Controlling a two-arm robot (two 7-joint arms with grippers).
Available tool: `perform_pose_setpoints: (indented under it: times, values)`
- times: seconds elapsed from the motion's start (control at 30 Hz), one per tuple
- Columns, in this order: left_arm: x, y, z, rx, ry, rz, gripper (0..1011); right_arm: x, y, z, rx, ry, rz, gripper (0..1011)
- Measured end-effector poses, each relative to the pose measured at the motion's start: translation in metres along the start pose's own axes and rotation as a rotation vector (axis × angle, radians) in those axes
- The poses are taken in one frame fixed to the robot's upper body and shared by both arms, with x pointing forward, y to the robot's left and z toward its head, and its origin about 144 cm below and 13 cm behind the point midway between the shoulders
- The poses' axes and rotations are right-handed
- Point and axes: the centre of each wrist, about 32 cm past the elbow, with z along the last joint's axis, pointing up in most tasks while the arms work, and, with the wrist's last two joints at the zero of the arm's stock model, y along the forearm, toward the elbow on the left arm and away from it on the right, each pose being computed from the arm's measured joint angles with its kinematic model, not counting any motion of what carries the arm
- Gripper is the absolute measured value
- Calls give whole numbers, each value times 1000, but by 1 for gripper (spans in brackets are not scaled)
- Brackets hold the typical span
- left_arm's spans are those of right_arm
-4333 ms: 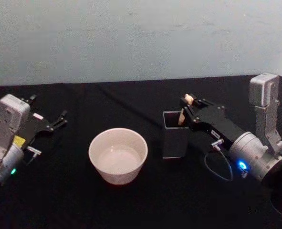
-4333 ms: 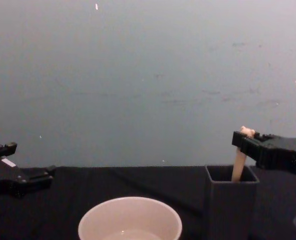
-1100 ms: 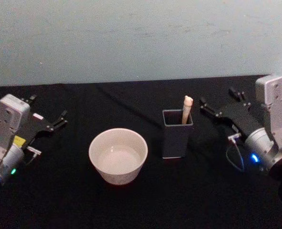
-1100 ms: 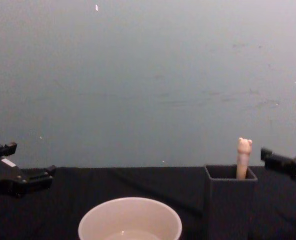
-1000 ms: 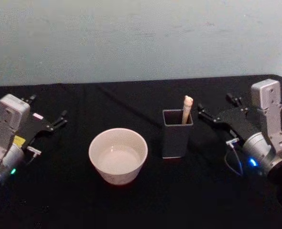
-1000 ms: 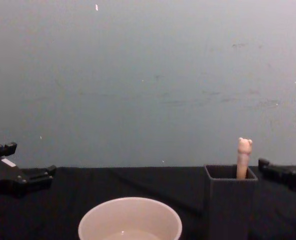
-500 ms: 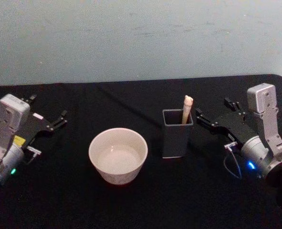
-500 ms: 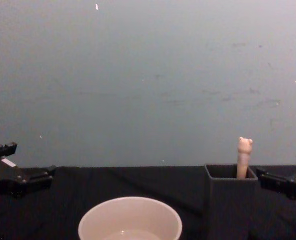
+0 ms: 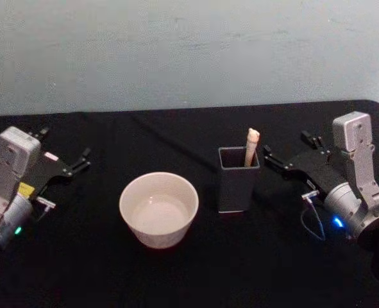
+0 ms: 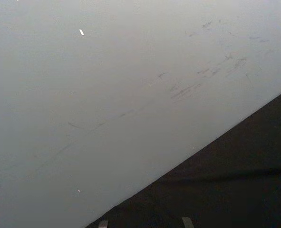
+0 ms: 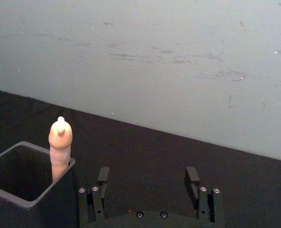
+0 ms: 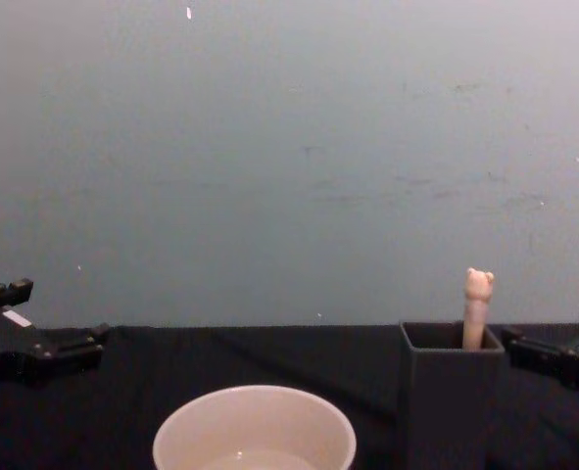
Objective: Pick up the stirring spoon with one hand, stir inside the cup, then place it back in its original position.
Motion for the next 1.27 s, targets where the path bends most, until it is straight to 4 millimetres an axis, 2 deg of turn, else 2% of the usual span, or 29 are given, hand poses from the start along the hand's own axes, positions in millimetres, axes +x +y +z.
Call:
perform_pose_setpoints:
  times: [1.27]
  values:
    - [0,0,0,0,0,0,1001,0,0,0,1,1,0,1002]
